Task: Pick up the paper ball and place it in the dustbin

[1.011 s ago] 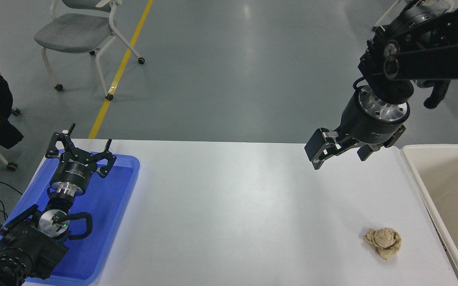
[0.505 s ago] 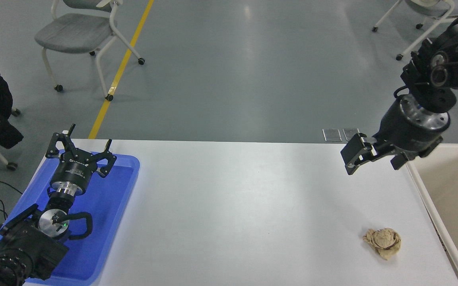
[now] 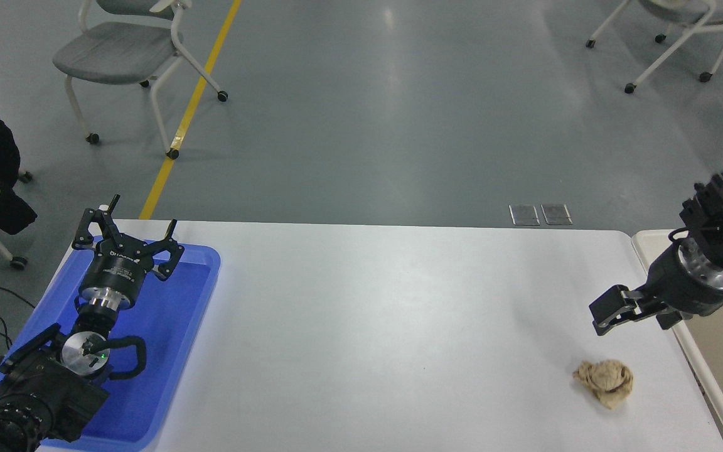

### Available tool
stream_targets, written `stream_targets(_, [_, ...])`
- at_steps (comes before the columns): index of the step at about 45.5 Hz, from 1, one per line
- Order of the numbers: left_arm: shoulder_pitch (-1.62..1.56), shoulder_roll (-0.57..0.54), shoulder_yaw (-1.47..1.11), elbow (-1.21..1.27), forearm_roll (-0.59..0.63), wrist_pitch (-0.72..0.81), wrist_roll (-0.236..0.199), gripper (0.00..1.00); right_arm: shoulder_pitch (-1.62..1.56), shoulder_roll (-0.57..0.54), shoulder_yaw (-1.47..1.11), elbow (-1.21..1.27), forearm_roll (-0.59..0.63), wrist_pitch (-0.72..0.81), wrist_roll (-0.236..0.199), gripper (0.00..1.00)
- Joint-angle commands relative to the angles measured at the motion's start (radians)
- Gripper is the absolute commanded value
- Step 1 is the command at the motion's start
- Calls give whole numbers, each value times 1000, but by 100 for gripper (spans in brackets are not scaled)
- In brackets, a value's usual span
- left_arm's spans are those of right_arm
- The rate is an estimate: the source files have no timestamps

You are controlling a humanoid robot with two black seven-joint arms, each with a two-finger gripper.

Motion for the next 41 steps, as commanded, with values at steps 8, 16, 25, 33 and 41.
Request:
stream_targets(8, [-2,0,0,0,0,0,0,100,-334,30,199,-180,-75,-91,0,100])
stream_targets(16, [-2,-2,0,-3,0,0,0,100,-403,43,237,-233,-74,-109,0,100])
stream_targets(25, [-2,-2,0,-3,0,0,0,100,-490,92,247,-301,-77,-141,-2,100])
stream_targets(33, [-2,-2,0,-3,0,0,0,100,-535,119,273,-336,-74,-184,-8,100])
stream_targets(41, [-2,-2,0,-3,0,0,0,100,-565,120,294,-368,-66,-189,-9,85])
